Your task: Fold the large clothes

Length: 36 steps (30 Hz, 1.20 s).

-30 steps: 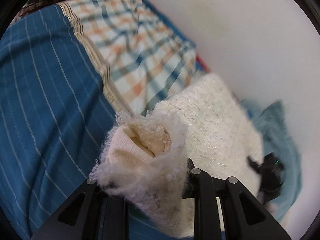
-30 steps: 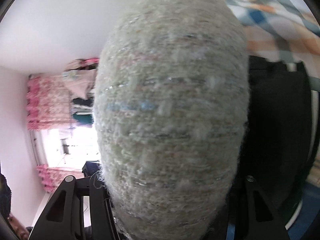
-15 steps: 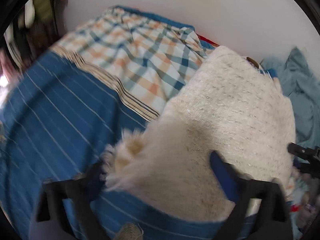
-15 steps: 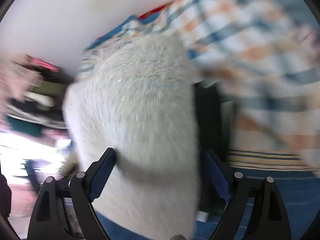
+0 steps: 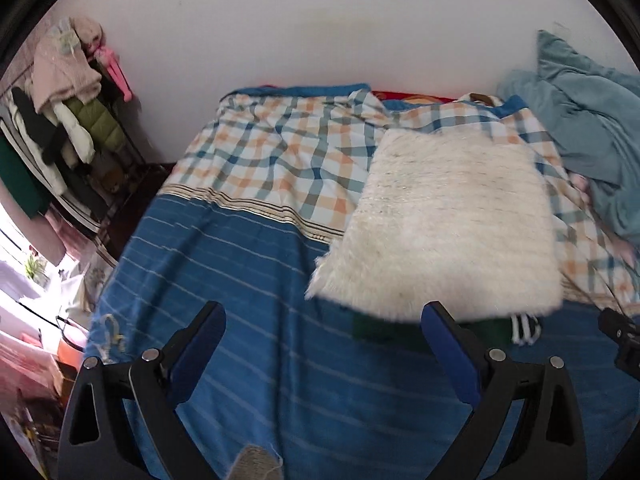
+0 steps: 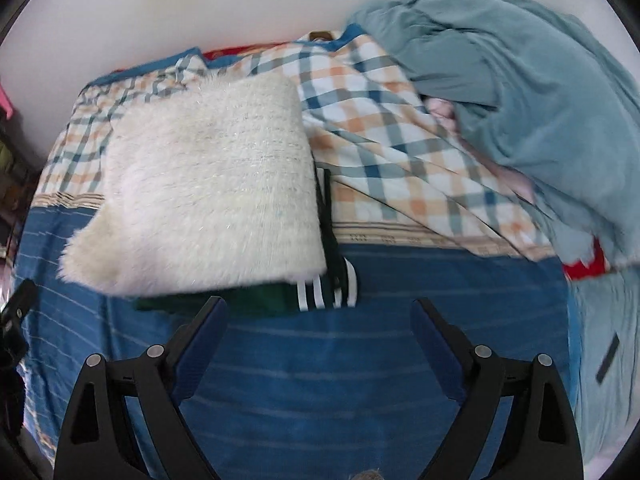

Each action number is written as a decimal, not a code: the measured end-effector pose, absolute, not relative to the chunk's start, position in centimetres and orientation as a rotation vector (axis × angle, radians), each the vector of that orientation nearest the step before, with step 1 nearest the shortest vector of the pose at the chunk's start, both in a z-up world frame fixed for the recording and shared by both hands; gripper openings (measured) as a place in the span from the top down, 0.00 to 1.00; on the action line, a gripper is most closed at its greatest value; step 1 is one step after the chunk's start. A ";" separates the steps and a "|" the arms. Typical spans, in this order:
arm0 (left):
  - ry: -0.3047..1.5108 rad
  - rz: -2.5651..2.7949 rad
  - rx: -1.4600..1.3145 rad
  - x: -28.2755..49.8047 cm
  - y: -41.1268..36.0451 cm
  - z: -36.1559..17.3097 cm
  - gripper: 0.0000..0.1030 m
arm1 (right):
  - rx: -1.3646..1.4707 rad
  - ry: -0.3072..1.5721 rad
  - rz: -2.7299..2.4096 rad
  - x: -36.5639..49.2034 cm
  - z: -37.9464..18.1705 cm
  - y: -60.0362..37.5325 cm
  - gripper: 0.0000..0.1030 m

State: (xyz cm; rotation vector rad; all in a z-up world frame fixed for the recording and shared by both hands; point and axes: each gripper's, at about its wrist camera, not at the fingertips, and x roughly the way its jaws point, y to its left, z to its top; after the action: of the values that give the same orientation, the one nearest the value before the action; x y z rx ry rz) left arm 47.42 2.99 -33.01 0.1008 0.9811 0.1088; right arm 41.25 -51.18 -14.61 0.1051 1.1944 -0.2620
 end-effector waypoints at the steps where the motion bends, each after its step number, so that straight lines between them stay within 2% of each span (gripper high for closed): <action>1: 0.974 0.096 0.102 46.1 3.2 -31.6 0.03 | 0.108 1.186 -0.268 40.1 -13.2 -51.0 0.09; 14: 0.848 -0.027 0.083 30.9 4.7 -15.8 0.03 | 0.089 0.981 -0.322 18.7 8.9 -47.2 0.09; 19: 0.802 -0.033 0.058 26.1 5.4 -11.2 0.03 | 0.072 0.903 -0.306 12.4 15.7 -46.0 0.09; 26: 0.751 -0.038 0.053 21.4 6.0 -7.5 0.03 | 0.056 0.828 -0.274 5.5 21.8 -44.9 0.09; 36: 0.687 -0.048 0.063 17.7 6.4 -4.9 0.03 | 0.035 0.776 -0.268 0.1 25.3 -43.7 0.09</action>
State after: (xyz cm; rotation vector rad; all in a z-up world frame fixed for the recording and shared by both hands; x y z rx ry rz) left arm 17.72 6.36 -4.94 0.0627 0.6871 -0.0481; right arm 0.09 -43.74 25.26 0.0347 0.7764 -0.2678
